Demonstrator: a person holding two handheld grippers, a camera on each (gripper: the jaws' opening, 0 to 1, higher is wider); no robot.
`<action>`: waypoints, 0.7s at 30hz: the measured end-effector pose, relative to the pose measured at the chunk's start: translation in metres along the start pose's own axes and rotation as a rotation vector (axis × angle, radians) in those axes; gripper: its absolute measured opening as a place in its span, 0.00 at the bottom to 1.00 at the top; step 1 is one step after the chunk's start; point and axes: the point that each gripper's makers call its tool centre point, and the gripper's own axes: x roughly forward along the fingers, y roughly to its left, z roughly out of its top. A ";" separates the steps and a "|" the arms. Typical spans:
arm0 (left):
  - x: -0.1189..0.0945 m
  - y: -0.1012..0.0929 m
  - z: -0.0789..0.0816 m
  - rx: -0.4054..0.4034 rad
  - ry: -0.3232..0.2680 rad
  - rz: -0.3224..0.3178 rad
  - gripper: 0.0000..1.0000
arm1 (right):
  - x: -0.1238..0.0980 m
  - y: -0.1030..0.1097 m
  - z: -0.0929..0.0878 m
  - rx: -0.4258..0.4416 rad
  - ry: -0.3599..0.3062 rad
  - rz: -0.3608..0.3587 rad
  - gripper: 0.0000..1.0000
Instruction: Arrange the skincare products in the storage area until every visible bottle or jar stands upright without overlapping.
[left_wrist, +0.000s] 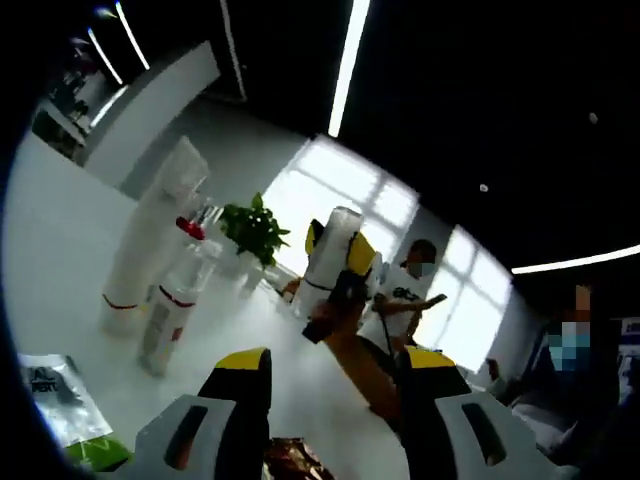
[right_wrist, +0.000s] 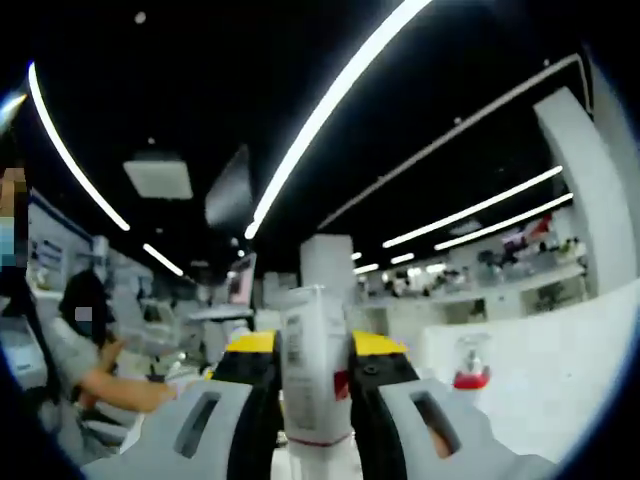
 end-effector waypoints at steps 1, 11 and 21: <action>0.001 0.001 0.001 -0.010 -0.009 0.000 0.54 | 0.004 0.005 -0.001 0.024 -0.010 0.029 0.24; 0.009 0.004 0.000 0.265 -0.006 0.090 0.54 | 0.040 0.056 -0.034 0.351 -0.029 0.253 0.23; 0.013 -0.015 -0.001 0.423 0.025 0.012 0.30 | 0.057 0.078 -0.045 0.416 -0.027 0.332 0.24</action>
